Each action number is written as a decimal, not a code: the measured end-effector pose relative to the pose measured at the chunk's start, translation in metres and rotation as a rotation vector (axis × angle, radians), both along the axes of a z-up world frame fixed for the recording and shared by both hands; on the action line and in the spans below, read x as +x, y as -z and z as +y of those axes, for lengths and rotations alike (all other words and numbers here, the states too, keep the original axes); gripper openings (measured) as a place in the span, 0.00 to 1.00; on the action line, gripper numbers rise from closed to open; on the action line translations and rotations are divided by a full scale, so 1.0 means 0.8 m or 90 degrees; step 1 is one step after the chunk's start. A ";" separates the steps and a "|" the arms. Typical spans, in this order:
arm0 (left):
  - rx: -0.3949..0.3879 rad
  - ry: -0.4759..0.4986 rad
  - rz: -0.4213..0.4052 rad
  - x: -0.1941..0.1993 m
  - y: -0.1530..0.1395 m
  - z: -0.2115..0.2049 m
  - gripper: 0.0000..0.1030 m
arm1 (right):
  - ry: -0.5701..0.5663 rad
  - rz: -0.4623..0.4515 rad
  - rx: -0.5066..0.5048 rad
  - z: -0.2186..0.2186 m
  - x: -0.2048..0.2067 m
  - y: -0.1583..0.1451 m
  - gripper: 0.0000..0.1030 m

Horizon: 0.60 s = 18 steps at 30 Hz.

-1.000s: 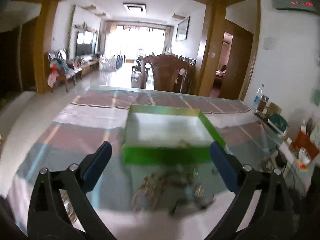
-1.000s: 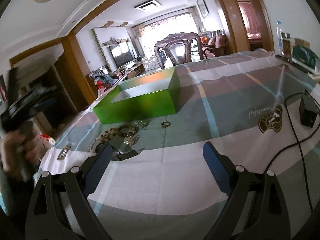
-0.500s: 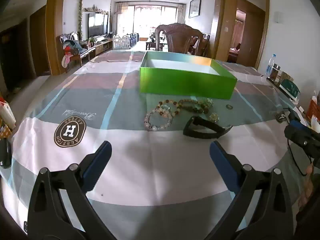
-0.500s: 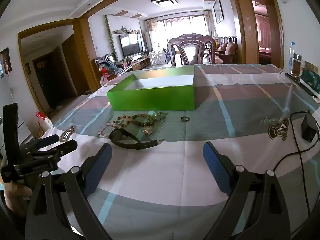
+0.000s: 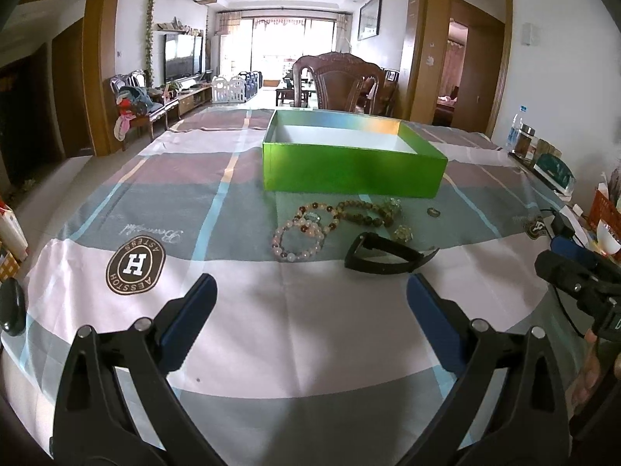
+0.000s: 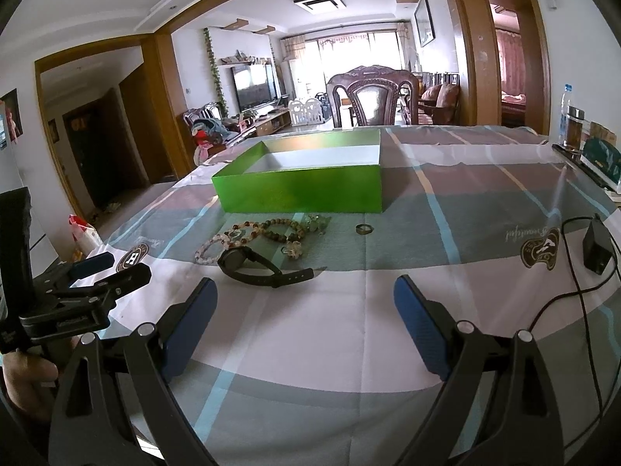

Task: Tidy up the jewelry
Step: 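Withdraw both tools from the box back toward the remaining jewelry, then close the left tool on the black watch strap and lift it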

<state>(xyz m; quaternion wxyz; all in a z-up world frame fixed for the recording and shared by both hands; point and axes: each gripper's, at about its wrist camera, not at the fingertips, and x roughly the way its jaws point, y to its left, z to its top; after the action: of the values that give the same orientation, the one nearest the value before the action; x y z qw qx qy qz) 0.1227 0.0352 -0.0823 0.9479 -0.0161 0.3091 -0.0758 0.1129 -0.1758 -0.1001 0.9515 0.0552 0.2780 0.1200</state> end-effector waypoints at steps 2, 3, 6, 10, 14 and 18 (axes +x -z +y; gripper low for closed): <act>0.001 0.001 0.000 0.000 0.001 0.000 0.94 | 0.000 0.000 0.000 0.000 0.000 0.000 0.88; 0.002 0.003 0.001 0.001 0.002 -0.001 0.94 | 0.001 0.000 0.001 -0.001 0.000 0.000 0.88; 0.006 0.006 0.002 0.001 0.004 -0.003 0.94 | 0.003 0.001 0.003 -0.001 0.000 0.001 0.88; 0.008 0.011 0.006 0.001 0.007 -0.005 0.94 | 0.003 0.007 0.008 -0.004 0.002 0.004 0.88; 0.014 0.016 0.008 0.002 0.007 -0.009 0.94 | 0.003 0.009 0.010 -0.004 0.003 0.005 0.88; 0.014 0.021 0.014 0.008 0.009 -0.012 0.94 | 0.004 0.012 0.012 -0.007 0.005 0.008 0.88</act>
<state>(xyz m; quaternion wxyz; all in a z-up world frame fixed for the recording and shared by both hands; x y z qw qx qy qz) 0.1290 0.0259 -0.0897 0.9431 -0.0014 0.3207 -0.0880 0.1171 -0.1810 -0.1063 0.9485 0.0660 0.2859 0.1193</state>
